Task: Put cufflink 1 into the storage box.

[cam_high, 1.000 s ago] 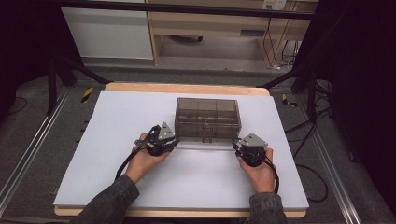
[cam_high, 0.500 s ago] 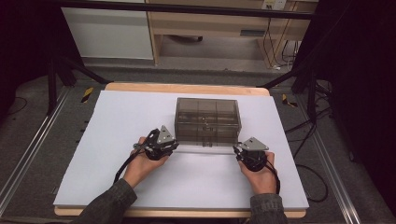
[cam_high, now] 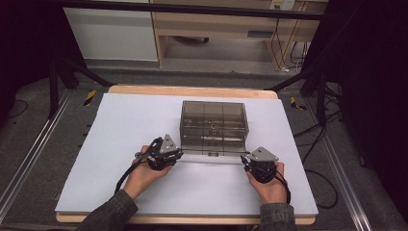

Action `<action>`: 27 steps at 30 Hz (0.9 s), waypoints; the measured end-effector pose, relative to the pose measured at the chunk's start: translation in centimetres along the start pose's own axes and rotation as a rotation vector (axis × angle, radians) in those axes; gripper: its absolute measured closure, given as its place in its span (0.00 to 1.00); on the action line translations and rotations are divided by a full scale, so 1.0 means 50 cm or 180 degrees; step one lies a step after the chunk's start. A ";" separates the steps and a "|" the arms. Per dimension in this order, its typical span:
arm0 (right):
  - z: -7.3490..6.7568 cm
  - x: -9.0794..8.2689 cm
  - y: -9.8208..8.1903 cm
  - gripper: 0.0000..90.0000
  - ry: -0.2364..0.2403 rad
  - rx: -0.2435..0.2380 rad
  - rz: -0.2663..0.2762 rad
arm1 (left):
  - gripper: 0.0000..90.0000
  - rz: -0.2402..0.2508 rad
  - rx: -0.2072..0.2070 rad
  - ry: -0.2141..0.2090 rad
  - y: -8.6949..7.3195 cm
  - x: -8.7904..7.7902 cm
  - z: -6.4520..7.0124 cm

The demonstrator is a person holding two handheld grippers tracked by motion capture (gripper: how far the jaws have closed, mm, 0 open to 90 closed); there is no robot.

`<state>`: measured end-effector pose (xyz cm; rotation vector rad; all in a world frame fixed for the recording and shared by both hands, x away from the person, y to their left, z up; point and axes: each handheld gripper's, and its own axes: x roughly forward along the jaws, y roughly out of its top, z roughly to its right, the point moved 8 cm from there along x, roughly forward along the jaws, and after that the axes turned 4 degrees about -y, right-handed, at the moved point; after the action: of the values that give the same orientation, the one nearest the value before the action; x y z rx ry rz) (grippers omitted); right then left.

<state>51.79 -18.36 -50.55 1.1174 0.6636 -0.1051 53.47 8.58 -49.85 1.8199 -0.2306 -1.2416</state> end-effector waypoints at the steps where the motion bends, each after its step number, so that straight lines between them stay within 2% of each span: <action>1: -0.002 -0.003 -0.002 0.80 0.0007 0.0020 -0.0008 | 0.87 0.0007 -0.0006 -0.0001 0.000 0.000 0.002; 14: -0.016 -0.023 -0.021 0.80 -0.0001 0.0007 -0.0044 | 0.86 -0.0017 0.0005 -0.0078 -0.018 -0.011 0.034; 27: -0.019 -0.025 -0.028 0.81 -0.0027 -0.0016 -0.0072 | 0.86 -0.0013 0.0004 -0.0072 -0.024 -0.009 0.039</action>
<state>49.80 -18.46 -51.25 1.1041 0.6686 -0.1275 51.30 8.46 -50.64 1.8090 -0.2404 -1.2658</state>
